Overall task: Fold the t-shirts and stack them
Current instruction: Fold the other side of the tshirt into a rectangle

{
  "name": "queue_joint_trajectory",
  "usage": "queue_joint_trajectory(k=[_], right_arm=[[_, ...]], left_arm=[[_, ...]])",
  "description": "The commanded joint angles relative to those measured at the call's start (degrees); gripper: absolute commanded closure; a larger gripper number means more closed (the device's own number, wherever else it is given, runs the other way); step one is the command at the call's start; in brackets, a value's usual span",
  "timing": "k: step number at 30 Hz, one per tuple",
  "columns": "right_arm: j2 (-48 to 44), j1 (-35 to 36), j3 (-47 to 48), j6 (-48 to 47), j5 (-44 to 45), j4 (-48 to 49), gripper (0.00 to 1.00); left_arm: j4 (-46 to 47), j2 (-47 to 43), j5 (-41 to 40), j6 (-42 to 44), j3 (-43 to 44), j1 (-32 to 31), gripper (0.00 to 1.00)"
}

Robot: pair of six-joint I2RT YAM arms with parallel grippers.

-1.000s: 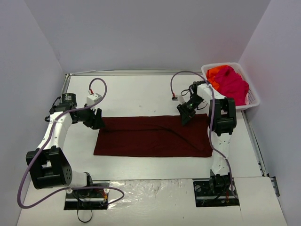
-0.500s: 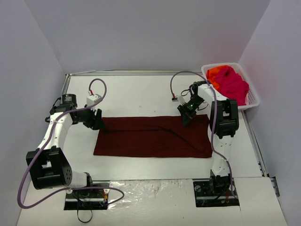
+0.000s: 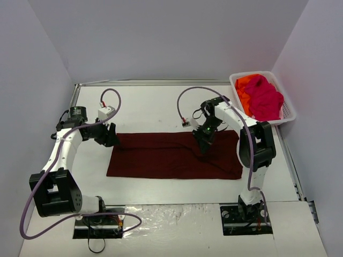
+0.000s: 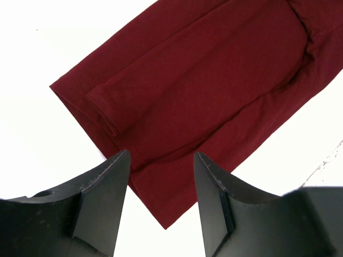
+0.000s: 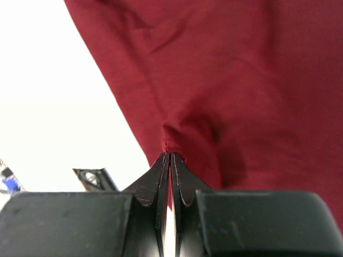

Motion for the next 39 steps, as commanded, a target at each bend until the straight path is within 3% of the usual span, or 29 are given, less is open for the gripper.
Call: queue_joint_trajectory(k=[1, 9, 26, 31, 32, 39], right_arm=[[-3.8, 2.8, -2.3, 0.6, 1.6, -4.2, 1.00], [-4.0, 9.4, -6.7, 2.7, 1.9, -2.3, 1.00], [5.8, 14.8, -6.9, 5.1, -0.1, 4.2, 1.00], [8.8, 15.8, -5.6, 5.9, 0.7, 5.3, 0.93], [9.1, 15.9, -5.4, 6.0, 0.8, 5.3, 0.82], [5.5, 15.8, -3.5, 5.9, 1.5, 2.6, 0.67]], left_arm=[[0.6, -2.5, 0.3, -0.4, -0.3, 0.4, 0.51], [0.9, -2.5, 0.0, -0.4, -0.9, 0.4, 0.51], [1.3, -1.6, -0.1, 0.0, -1.8, 0.4, 0.51], [1.3, -1.4, -0.1, 0.0, -1.8, 0.4, 0.51], [1.3, -1.5, -0.1, 0.1, -1.8, 0.4, 0.51], [1.5, -2.0, -0.1, 0.0, -2.3, 0.4, 0.51]])
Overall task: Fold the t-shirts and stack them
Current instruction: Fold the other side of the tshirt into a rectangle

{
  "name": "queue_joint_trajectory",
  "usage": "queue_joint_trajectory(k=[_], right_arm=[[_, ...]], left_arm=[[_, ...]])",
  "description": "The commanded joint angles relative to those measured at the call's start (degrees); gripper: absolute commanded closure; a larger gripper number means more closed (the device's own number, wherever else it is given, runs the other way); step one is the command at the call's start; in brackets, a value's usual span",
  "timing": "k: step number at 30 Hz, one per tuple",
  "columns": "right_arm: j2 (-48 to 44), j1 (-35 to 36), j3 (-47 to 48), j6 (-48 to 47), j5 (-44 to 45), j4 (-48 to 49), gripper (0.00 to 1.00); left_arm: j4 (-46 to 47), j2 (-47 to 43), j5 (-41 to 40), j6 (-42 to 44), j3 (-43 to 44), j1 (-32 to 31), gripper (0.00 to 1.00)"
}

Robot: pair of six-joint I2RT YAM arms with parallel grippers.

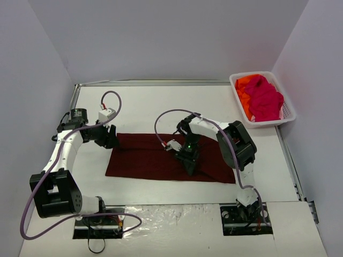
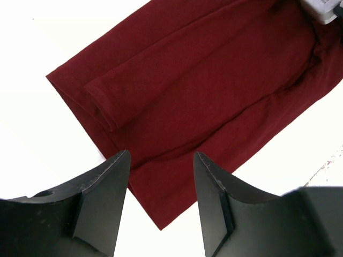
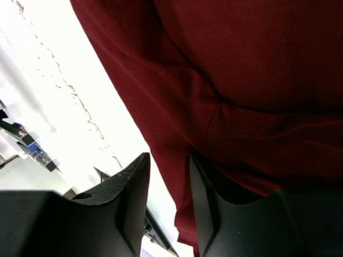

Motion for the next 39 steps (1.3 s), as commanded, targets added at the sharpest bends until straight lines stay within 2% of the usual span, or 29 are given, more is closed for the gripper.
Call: queue_joint_trajectory(k=[1, 5, 11, 18, 23, 33, 39], right_arm=[[-3.2, 0.1, 3.2, -1.3, 1.6, -3.3, 0.66], [-8.2, 0.0, 8.7, -4.8, 0.2, -10.9, 0.61], [-12.7, -2.8, 12.0, -5.4, 0.4, -11.1, 0.54], [-11.7, -10.3, 6.2, -8.7, -2.8, -9.2, 0.46], [-12.5, -15.7, 2.1, -10.4, -3.5, -7.2, 0.44], [-11.2, -18.7, -2.5, -9.9, -4.2, -3.4, 0.41], [-9.5, -18.7, -2.4, -9.9, -4.0, -3.1, 0.40]], left_arm=[[0.4, -1.3, 0.8, 0.0, 0.0, 0.4, 0.51], [0.6, -1.3, 0.8, -0.3, 0.8, 0.4, 0.50], [0.8, 0.8, 2.2, -1.1, 3.3, 0.4, 0.46], [-1.4, 13.1, 3.6, 1.2, 8.7, 0.4, 0.45], [-2.1, 22.6, 4.7, 4.5, 12.6, 0.6, 0.45], [-5.1, 35.0, 8.8, 7.7, 20.2, 2.6, 0.47], [-6.4, 37.0, 10.8, 8.9, 21.5, 2.5, 0.51]])
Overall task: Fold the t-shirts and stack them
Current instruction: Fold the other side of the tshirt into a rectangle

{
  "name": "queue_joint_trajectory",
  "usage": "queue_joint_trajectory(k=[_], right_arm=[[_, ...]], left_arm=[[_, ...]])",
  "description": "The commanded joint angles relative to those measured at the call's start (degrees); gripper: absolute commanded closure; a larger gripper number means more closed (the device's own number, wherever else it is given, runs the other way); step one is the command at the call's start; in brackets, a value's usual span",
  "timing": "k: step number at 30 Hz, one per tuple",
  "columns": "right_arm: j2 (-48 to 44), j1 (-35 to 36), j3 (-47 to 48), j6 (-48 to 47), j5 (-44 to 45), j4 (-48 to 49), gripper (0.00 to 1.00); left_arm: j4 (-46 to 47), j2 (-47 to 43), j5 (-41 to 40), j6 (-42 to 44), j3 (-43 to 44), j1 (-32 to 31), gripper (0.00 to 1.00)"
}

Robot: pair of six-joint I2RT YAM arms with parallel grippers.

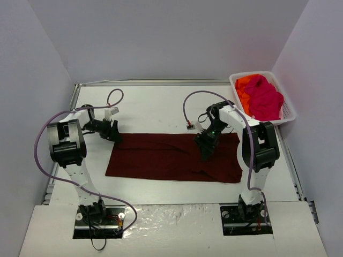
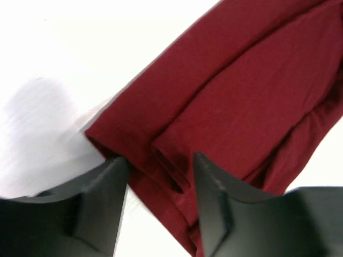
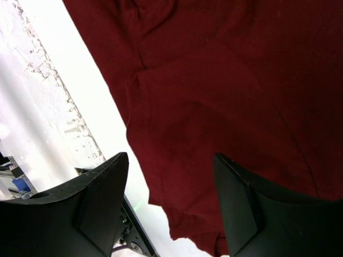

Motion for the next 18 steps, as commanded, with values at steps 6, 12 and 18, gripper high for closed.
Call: queue_joint_trajectory(k=[6, 12, 18], right_arm=[[1.0, -0.4, -1.0, -0.8, -0.8, -1.4, 0.39], [1.8, -0.4, -1.1, -0.5, -0.4, -0.8, 0.39], [2.7, -0.4, -1.3, -0.2, 0.1, -0.1, 0.39]], left_arm=[[-4.7, -1.9, 4.5, 3.7, 2.9, 0.2, 0.60], [-5.4, -2.7, 2.0, 4.3, 3.1, 0.4, 0.60], [-7.8, -1.3, 3.4, 4.5, 5.8, 0.5, 0.67]])
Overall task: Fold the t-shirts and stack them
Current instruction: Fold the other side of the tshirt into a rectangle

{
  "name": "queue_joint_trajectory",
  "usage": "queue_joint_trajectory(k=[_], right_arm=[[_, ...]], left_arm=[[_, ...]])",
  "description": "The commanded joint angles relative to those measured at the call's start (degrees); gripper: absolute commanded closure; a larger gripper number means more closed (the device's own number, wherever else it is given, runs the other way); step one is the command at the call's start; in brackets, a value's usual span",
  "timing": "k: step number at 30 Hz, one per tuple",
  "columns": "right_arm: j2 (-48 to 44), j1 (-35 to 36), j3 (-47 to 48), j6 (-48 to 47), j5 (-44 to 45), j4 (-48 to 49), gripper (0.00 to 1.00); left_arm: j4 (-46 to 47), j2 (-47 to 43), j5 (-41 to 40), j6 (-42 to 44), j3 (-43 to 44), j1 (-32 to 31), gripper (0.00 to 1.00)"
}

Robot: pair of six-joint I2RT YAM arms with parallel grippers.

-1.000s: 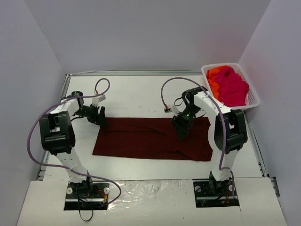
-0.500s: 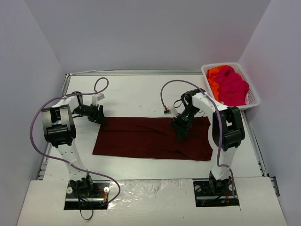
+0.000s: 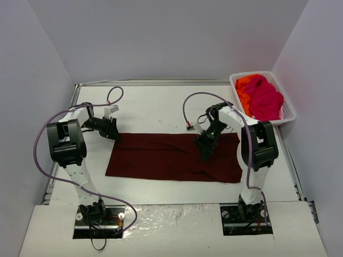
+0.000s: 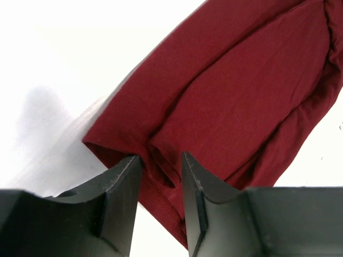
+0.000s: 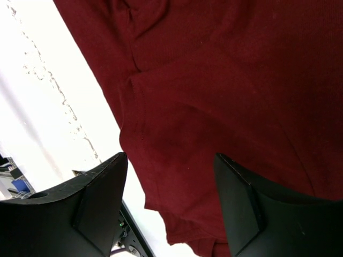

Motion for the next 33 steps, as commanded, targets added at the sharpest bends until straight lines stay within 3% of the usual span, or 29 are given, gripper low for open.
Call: queue_joint_trajectory(k=[1, 21, 33], right_arm=[[1.6, -0.5, -0.7, -0.2, 0.3, -1.5, 0.39], [4.9, -1.1, -3.6, 1.1, 2.2, 2.2, 0.34], [5.4, -1.1, -4.5, 2.2, 3.6, 3.6, 0.34]], left_arm=[[-3.3, -1.3, 2.3, 2.0, 4.4, 0.5, 0.67], [-5.3, 1.2, 3.8, 3.2, 6.3, 0.6, 0.68], [-7.6, 2.8, 4.1, 7.0, 4.2, 0.4, 0.76]])
